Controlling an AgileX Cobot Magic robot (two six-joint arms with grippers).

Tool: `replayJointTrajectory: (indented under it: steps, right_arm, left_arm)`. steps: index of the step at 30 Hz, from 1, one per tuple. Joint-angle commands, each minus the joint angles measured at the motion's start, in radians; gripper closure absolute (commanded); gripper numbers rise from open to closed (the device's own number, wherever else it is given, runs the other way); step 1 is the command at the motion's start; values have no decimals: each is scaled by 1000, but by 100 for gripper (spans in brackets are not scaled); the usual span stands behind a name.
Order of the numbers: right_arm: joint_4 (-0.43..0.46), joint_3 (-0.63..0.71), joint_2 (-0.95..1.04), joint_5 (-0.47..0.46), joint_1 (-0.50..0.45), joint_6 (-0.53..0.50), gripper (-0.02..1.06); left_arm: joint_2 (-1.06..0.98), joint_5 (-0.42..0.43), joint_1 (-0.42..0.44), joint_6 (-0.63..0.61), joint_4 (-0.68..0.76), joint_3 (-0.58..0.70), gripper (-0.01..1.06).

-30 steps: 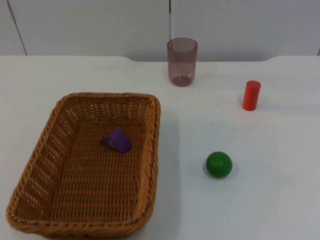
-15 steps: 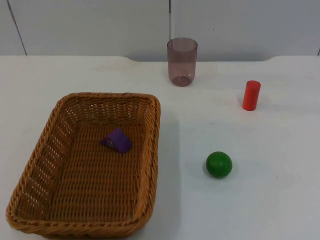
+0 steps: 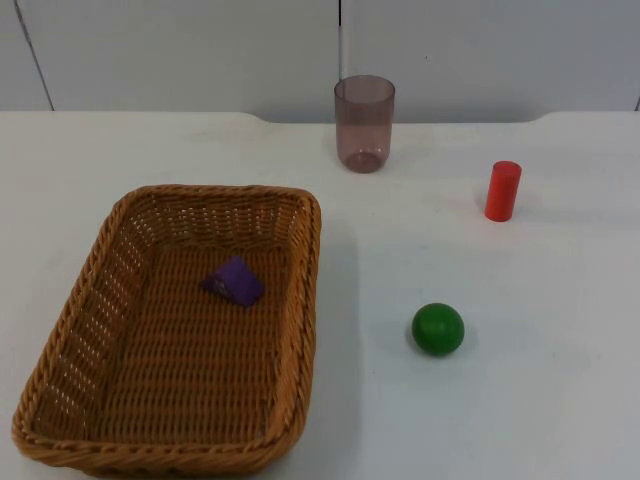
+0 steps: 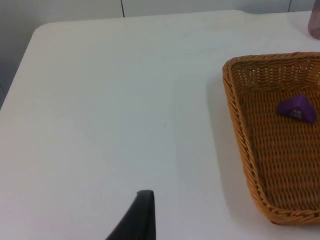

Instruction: Pick up the basket with the left hand and place the triangular block into the basket with the right hand.

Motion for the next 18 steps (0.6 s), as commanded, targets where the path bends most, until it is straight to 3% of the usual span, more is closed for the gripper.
replayJointTrajectory:
  steps: [1,2,4,5,6,7,18]
  right_arm:
    - [-2,2,-3,-8,5,-8,31]
    - [-2,2,-3,-8,5,-8,28]
    - [-2,2,-3,-8,5,-8,12]
    - [-2,2,-3,-8,5,-8,12]
    - [-2,2,-3,-8,5,-8,2]
    - [-2,2,-3,-8,5,-8,-1]
    - [-2,2,-3,-8,5,-8,-1]
  left_arm:
    - [-5,1,1,10,-17,6,0]
    - [-5,1,1,10,-17,6,0]
    - [-5,1,1,10,-17,6,0]
    - [-5,1,1,10,-17,6,0]
    - [-5,1,1,10,-17,6,0]
    - [-5,1,1,10,-17,6,0]
    - [-5,1,1,10,-23,6,0]
